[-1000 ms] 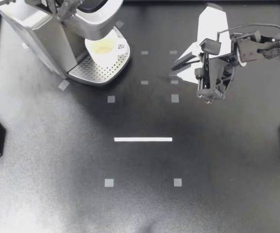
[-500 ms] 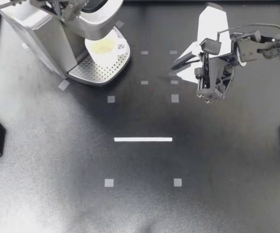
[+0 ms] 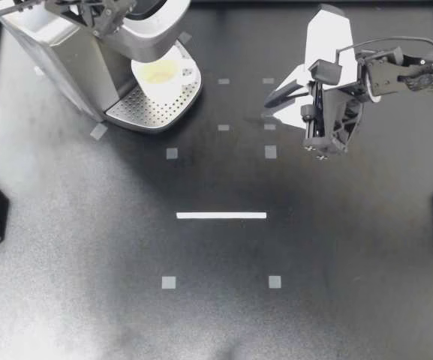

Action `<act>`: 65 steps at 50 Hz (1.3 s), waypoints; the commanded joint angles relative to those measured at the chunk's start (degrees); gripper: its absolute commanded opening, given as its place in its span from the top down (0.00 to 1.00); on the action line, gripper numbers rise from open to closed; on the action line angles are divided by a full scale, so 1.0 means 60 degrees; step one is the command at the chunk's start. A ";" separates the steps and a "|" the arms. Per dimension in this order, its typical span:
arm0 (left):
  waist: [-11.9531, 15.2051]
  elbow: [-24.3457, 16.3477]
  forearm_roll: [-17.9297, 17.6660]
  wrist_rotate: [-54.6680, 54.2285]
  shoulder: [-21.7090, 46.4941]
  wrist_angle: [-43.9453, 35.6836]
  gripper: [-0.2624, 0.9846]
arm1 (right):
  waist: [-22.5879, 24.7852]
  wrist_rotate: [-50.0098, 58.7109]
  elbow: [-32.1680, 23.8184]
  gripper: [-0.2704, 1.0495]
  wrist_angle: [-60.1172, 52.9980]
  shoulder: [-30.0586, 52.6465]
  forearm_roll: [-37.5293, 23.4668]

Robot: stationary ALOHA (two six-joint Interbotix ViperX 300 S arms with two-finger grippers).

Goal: Place the coffee capsule inside the capsule container, then place the cup onto the center of the cup tray.

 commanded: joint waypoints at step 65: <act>-0.0396 -0.0366 0.0029 0.0498 0.0029 -0.0718 0.72 | 0.0249 0.0000 -0.0088 0.56 -0.0469 -0.0103 0.0015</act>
